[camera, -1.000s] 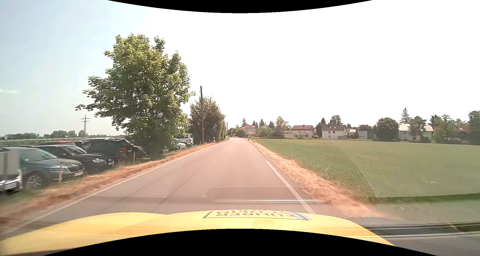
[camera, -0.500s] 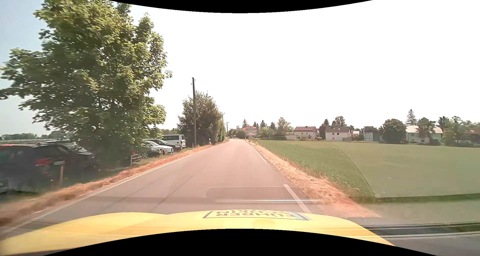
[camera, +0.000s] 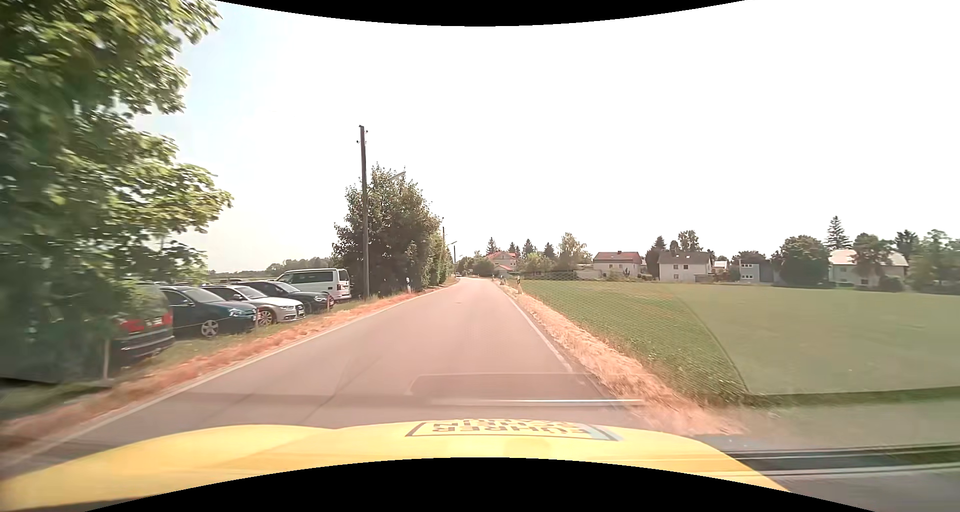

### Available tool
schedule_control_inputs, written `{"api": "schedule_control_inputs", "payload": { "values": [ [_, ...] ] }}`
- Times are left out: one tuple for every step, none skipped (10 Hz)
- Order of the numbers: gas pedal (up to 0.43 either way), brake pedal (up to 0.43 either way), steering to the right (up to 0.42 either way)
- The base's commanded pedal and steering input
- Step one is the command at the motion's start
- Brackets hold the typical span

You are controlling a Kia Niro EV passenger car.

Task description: Follow the waypoints while adhering to traffic rules and regulations

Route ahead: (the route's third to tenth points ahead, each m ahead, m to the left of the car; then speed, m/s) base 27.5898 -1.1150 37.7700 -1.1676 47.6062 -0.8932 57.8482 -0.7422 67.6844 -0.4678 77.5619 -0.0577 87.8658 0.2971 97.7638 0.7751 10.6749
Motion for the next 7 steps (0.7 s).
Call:
{"api": "schedule_control_inputs", "payload": {
  "values": [
    [0.098, 0.000, -0.004],
    [0.098, 0.000, -0.004],
    [0.087, 0.000, -0.004],
    [0.087, 0.000, -0.004],
    [0.087, 0.000, -0.004],
    [0.087, 0.000, -0.004],
    [0.087, 0.000, -0.004]
  ]
}}
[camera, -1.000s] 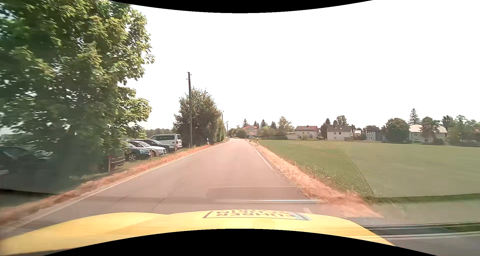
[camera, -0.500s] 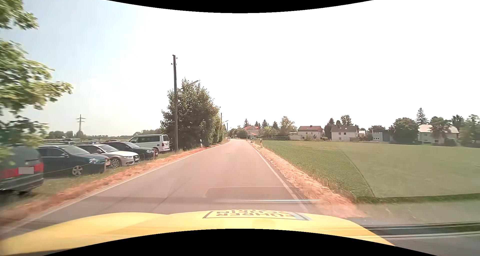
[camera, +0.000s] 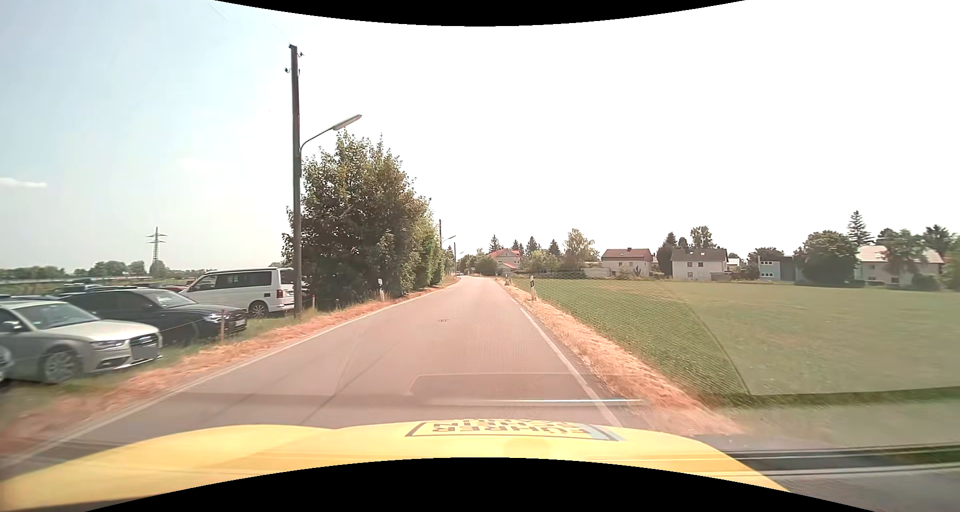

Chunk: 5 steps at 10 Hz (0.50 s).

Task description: Follow the waypoints while adhering to traffic rules and regulations

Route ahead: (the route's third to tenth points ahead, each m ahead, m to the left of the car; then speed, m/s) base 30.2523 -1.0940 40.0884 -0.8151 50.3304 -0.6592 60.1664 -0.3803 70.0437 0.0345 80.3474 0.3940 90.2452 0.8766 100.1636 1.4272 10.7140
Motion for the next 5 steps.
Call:
{"api": "schedule_control_inputs", "payload": {
  "values": [
    [0.087, 0.000, -0.005],
    [0.087, 0.000, -0.006],
    [0.087, 0.000, -0.006],
    [0.087, 0.000, -0.007],
    [0.087, 0.000, -0.006]
  ]
}}
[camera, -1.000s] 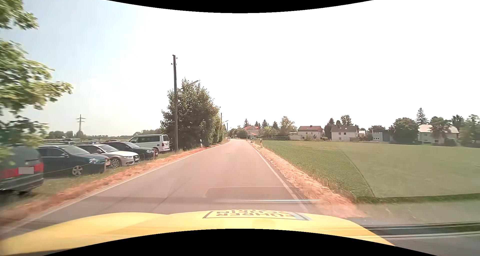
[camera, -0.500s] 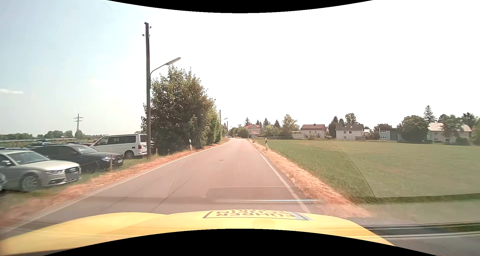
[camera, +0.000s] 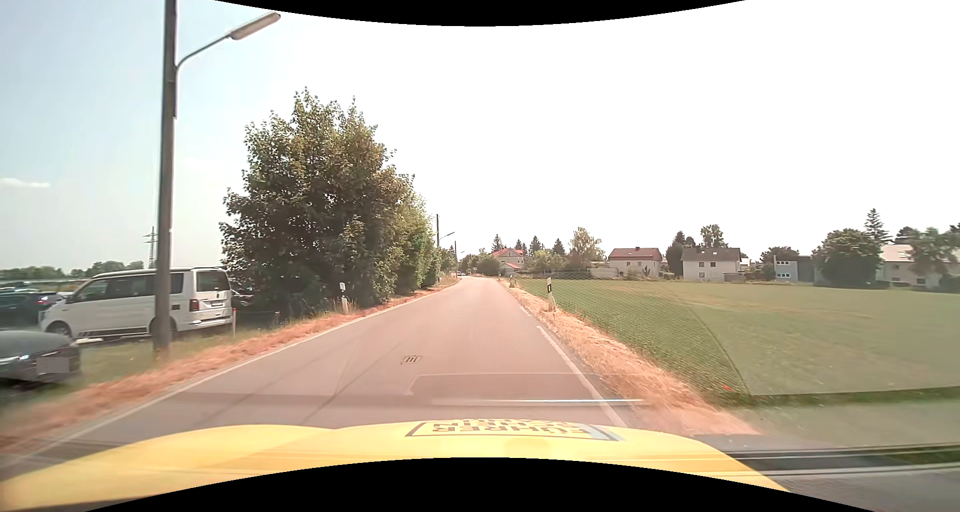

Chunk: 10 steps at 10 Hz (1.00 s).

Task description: Follow the waypoints while adhering to traffic rules and regulations

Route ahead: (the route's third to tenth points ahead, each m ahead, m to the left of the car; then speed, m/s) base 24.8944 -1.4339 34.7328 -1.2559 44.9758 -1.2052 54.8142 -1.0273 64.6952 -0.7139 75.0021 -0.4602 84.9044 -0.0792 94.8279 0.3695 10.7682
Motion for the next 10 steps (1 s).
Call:
{"api": "schedule_control_inputs", "payload": {
  "values": [
    [0.087, 0.000, -0.006],
    [0.087, 0.000, -0.006],
    [0.087, 0.000, -0.003],
    [0.087, 0.000, 0.000],
    [0.087, 0.000, -0.001],
    [0.087, 0.000, -0.001],
    [0.098, 0.000, -0.001],
    [0.098, 0.000, -0.001],
    [0.098, 0.000, -0.001],
    [0.098, 0.000, 0.000]
  ]
}}
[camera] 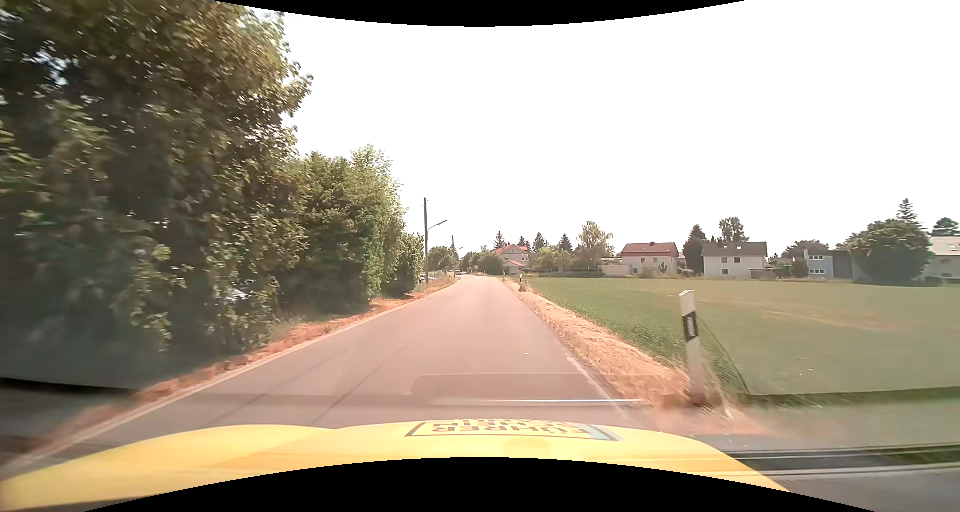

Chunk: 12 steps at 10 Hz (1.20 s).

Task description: Follow the waypoints while adhering to traffic rules and regulations

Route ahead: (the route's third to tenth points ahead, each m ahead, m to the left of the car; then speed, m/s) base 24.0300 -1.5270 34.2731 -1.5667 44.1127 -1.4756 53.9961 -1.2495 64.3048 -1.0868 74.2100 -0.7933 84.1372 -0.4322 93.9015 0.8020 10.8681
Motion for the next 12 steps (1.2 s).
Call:
{"api": "schedule_control_inputs", "payload": {
  "values": [
    [0.098, 0.000, -0.001],
    [0.098, 0.000, 0.000],
    [0.098, 0.000, 0.000],
    [0.098, 0.000, -0.001],
    [0.098, 0.000, -0.001],
    [0.098, 0.000, 0.000],
    [0.098, 0.000, -0.001],
    [0.098, 0.000, -0.001],
    [0.098, 0.000, -0.001],
    [0.098, 0.000, -0.001],
    [0.098, 0.000, -0.001],
    [0.098, 0.000, -0.001]
  ]
}}
